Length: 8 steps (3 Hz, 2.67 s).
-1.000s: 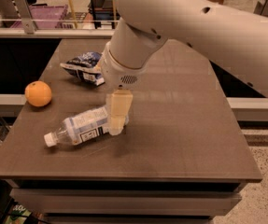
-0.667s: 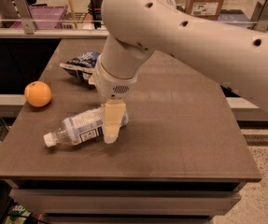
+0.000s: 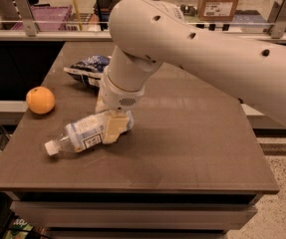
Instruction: Pick blue plastic bottle
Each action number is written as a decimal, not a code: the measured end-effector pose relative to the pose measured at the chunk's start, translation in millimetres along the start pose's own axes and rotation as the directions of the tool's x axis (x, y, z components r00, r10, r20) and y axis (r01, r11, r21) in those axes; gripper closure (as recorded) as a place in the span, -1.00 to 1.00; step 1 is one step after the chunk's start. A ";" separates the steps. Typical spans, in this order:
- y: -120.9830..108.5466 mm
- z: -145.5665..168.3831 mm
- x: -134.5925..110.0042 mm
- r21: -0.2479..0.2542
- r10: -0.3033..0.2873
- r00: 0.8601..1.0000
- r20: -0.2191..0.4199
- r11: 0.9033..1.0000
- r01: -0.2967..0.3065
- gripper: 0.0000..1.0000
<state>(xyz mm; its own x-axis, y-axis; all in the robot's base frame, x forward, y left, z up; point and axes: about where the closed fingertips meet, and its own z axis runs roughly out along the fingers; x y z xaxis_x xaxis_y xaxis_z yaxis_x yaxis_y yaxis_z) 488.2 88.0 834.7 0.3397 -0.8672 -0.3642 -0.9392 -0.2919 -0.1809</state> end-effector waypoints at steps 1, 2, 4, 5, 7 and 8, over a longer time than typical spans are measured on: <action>0.6 0.4 -0.9 -0.001 -0.002 1.000 -0.001 1.000 0.002 0.43; 1.1 0.8 -1.8 -0.002 -0.005 1.000 -0.001 1.000 0.005 0.90; -12.5 -27.4 -4.8 0.003 -0.065 0.998 0.025 0.998 0.065 1.00; -16.1 -48.3 3.3 0.049 -0.098 0.993 0.061 0.994 0.096 1.00; -16.8 -95.8 14.1 0.178 -0.120 0.989 0.081 0.978 0.104 1.00; -20.0 -128.0 1.4 0.224 -0.119 0.992 0.041 0.969 0.107 1.00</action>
Offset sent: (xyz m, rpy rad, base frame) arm -0.0007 0.0007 -0.0001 -0.0009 -0.0002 0.0021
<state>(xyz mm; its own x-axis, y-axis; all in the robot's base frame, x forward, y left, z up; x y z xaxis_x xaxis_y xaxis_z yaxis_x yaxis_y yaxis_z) 500.9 41.0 954.8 0.4508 -0.8089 -0.3775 -0.8622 -0.2851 -0.4187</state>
